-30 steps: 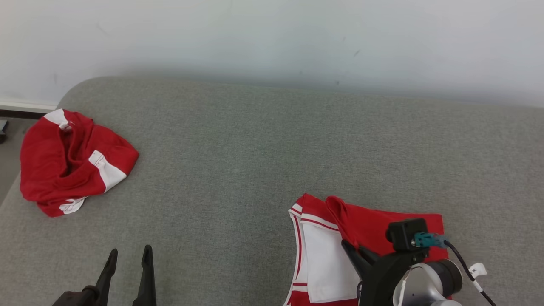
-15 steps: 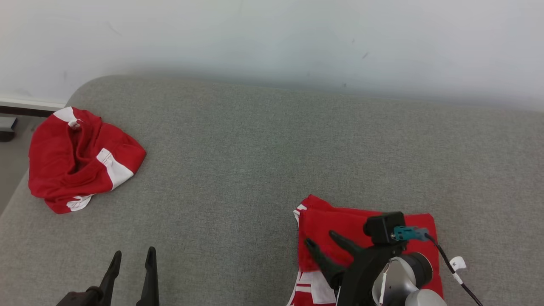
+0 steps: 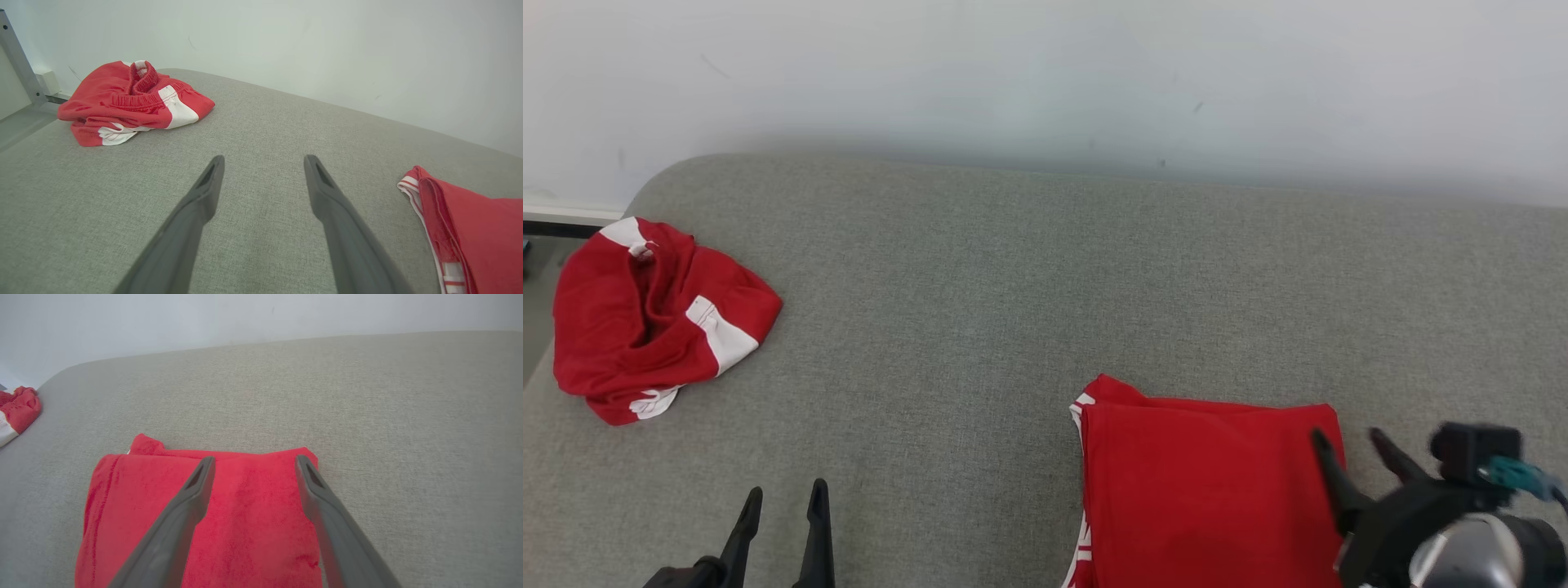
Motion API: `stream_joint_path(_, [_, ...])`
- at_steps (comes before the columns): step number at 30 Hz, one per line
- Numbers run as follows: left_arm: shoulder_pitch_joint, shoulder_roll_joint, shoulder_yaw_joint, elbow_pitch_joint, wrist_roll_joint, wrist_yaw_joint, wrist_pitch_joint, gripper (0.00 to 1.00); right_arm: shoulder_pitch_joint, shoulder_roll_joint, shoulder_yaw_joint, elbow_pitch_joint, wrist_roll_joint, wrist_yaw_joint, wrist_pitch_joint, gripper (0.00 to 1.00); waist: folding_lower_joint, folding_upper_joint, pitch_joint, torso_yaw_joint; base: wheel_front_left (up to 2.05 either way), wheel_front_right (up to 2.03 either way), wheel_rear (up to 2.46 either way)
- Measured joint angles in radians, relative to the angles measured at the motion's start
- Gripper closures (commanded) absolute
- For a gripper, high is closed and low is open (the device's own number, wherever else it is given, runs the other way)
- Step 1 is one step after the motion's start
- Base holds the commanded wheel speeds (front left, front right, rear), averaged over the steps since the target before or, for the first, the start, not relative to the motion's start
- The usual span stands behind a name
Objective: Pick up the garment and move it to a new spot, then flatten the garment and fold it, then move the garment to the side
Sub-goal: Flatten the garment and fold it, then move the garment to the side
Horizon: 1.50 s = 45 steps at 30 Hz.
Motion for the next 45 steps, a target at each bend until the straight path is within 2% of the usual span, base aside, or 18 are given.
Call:
stream_joint_path(4, [0.000, -0.002, -0.001, 0.010, -0.004, 0.003, -0.012, 0.00, 0.057, 0.001, -0.117, -0.009, -0.061, 0.000, -0.078, 0.00, 0.0000, 0.0000, -0.003, -0.007, 0.00, 0.00, 0.00])
stream_joint_path(8, [0.000, -0.004, 0.000, 0.016, -0.003, 0.004, -0.058, 0.00, 0.078, -0.001, -0.206, 0.020, -0.053, 0.000, -0.254, 0.00, 0.0000, 0.0000, -0.014, -0.018, 0.00, 0.00, 0.00])
stream_joint_path(12, [0.005, -0.005, 0.004, 0.033, 0.001, 0.003, -0.097, 0.00, 0.107, 0.001, -0.200, 0.075, -0.048, 0.000, -0.427, 0.00, 0.0000, 0.0000, -0.036, -0.031, 0.00, 0.00, 0.00])
stream_joint_path(18, [0.023, -0.017, 0.001, 0.070, -0.009, -0.014, -0.123, 0.00, 0.142, -0.002, -0.105, 0.133, -0.091, 0.000, -0.569, 0.00, -0.0002, 0.0000, -0.083, -0.055, 0.00, 0.00, 0.00])
stream_joint_path(21, [0.024, -0.017, -0.004, 0.098, -0.013, -0.021, -0.129, 0.00, 0.154, -0.004, -0.057, 0.162, -0.116, 0.000, -0.584, 0.00, -0.0002, 0.0000, -0.104, -0.067, 0.00, 0.00, 0.00])
stream_joint_path(32, [0.029, 0.008, 0.004, 0.140, -0.009, -0.024, -0.141, 0.00, 0.145, -0.013, -0.007, 0.249, -0.097, 0.000, -0.584, 0.00, -0.0002, -0.0001, -0.157, -0.104, 0.00, 0.00, 0.00])
stream_joint_path(45, [0.018, 0.047, 0.022, 0.151, -0.016, -0.022, -0.120, 0.00, 0.138, -0.010, 0.024, 0.290, -0.102, 0.000, -0.551, 0.00, -0.0001, 0.0000, -0.150, -0.099, 0.00, 0.00, 0.00])
